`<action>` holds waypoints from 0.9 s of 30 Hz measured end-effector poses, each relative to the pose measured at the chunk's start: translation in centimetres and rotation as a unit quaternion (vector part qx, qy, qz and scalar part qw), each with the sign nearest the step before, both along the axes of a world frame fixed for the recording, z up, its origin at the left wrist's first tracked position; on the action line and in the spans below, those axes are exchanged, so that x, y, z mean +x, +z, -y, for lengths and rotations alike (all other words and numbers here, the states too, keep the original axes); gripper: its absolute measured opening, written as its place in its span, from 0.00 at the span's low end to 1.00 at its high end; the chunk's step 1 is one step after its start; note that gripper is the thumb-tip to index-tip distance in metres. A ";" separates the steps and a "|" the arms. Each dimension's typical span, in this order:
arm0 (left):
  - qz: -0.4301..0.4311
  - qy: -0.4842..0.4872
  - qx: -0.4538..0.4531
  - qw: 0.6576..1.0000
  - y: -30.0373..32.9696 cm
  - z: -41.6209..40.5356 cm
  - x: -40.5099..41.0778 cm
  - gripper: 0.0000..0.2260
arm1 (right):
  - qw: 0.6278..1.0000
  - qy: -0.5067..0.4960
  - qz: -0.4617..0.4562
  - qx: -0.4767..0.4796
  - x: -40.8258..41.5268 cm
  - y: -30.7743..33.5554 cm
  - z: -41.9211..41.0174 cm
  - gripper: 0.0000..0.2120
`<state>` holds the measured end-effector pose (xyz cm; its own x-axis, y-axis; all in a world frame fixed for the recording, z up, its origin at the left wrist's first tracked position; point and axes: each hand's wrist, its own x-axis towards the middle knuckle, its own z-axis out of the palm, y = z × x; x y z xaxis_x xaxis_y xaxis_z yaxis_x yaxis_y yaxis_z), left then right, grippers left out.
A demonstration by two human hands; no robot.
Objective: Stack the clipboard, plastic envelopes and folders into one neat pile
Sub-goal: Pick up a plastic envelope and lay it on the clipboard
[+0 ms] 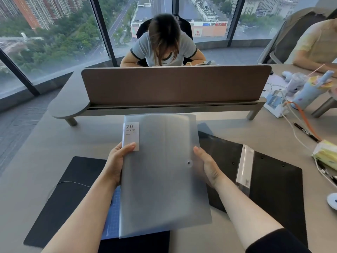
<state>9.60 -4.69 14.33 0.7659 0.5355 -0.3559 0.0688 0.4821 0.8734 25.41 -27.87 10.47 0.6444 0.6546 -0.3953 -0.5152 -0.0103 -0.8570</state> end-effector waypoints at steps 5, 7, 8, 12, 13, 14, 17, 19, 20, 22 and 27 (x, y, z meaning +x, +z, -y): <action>-0.040 0.020 -0.026 0.999 -2.5 -0.9 -0.4 0.18 | 0.995 0.057 -0.039 -0.068 -0.7 -0.8 -0.3 0.19; -0.055 0.031 -0.035 0.997 -3.5 -1.2 -0.6 0.13 | 0.993 0.066 -0.027 -0.096 -1.0 -1.4 -0.6 0.16; -0.066 0.038 -0.037 0.996 -4.0 -1.3 -0.7 0.08 | 0.992 0.064 -0.022 -0.107 -1.2 -1.6 -0.7 0.13; -0.125 0.053 -0.027 0.990 -6.5 -1.8 -1.3 0.06 | 0.986 0.072 -0.014 -0.148 -2.1 -3.0 -1.0 0.10; -0.139 0.054 -0.021 0.989 -7.1 -1.9 -1.5 0.05 | 0.984 0.077 -0.009 -0.158 -2.3 -3.4 -1.1 0.10; -0.156 0.053 -0.012 0.986 -7.9 -2.0 -1.8 0.04 | 0.982 0.080 -0.005 -0.168 -2.5 -3.8 -1.2 0.10; -0.225 0.043 0.030 0.973 -10.0 -2.0 -2.4 0.06 | 0.965 0.113 0.026 -0.235 -3.1 -4.5 -1.1 0.10; -0.259 0.036 0.061 0.963 -11.2 -1.7 -2.9 0.08 | 0.951 0.137 0.044 -0.273 -3.5 -5.3 -1.0 0.11; -0.270 0.034 0.078 0.959 -11.8 -1.6 -3.0 0.08 | 0.944 0.144 0.048 -0.292 -3.7 -5.6 -1.0 0.11; -0.296 0.029 0.119 0.947 -12.9 -1.3 -3.2 0.09 | 0.924 0.163 0.065 -0.339 -4.2 -6.4 -1.0 0.11; -0.363 0.026 0.232 0.902 -13.8 -0.2 -3.0 0.10 | 0.892 0.189 0.105 -0.396 -5.1 -8.4 -1.1 0.18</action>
<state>6.58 -4.45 0.54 0.3914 0.7837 -0.4822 0.6914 0.0954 0.7162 20.36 -26.80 2.06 0.5504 0.4093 -0.7277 -0.1753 -0.7955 -0.5801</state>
